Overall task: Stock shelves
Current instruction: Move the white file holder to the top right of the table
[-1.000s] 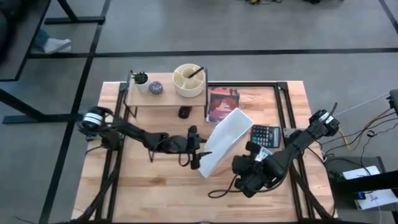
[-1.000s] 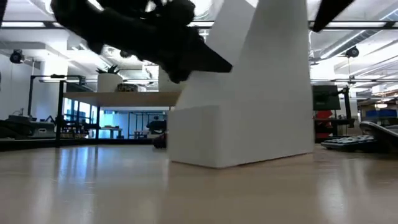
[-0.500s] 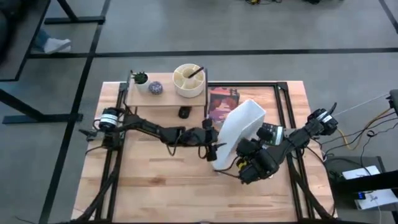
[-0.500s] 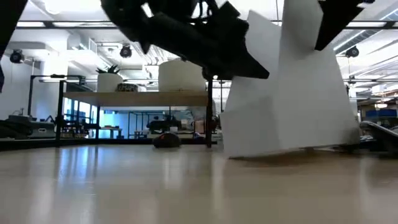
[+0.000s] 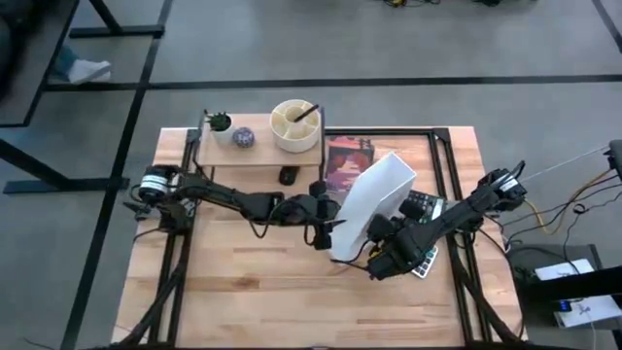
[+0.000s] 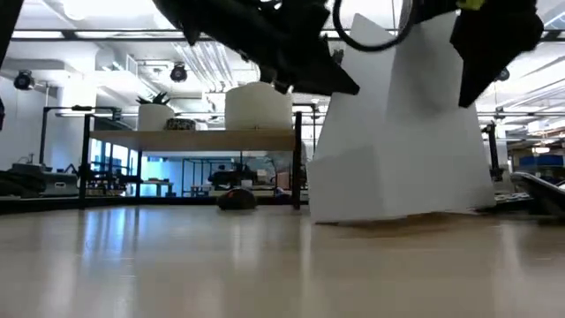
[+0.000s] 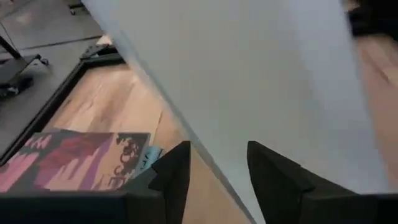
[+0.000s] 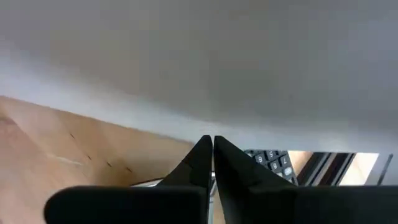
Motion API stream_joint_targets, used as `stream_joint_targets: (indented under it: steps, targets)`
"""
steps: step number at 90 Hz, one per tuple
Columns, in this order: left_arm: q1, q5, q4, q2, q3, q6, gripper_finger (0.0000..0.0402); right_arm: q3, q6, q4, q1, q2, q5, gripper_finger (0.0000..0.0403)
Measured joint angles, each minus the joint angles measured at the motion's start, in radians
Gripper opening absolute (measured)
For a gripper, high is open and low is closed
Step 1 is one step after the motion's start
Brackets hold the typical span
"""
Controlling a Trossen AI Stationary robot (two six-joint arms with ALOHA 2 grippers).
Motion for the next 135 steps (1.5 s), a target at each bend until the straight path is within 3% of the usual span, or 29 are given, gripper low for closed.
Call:
stream_joint_targets:
  steps: [19, 30, 74, 88, 101, 118, 125, 135]
  targets:
    - [-0.003, -0.008, 0.007, 0.006, -0.009, 0.0, 0.0122, -0.068, -0.016, -0.007, -0.049, 0.0, 0.113, 0.0]
    - [-0.001, -0.009, 0.012, 0.007, -0.01, 0.018, 0.0119, -0.105, -0.034, -0.01, -0.079, 0.0, 0.125, 0.0]
    - [-0.038, 0.011, 0.061, 0.006, -0.012, 0.026, 0.0129, -0.133, 0.035, 0.013, 0.03, 0.0, -0.106, 0.0]
    - [-0.039, 0.011, 0.057, 0.004, -0.012, 0.042, 0.0119, -0.108, 0.069, -0.043, 0.069, 0.0, -0.117, 0.0]
    - [-0.052, 0.01, 0.004, -0.044, -0.012, 0.057, 0.0112, -0.054, 0.086, -0.079, 0.104, 0.0, -0.117, 0.0]
    - [-0.115, 0.011, -0.287, -0.139, -0.012, -0.028, 0.0104, 0.004, 0.102, -0.048, 0.161, -0.001, -0.116, 0.0]
    - [-0.161, 0.066, -0.358, -0.154, -0.026, -0.055, 0.0101, 0.012, 0.109, -0.018, 0.182, -0.002, -0.117, 0.0]
    - [-0.221, 0.137, -0.337, -0.142, -0.079, -0.062, 0.01, 0.014, 0.116, 0.02, 0.192, -0.002, -0.099, 0.0]
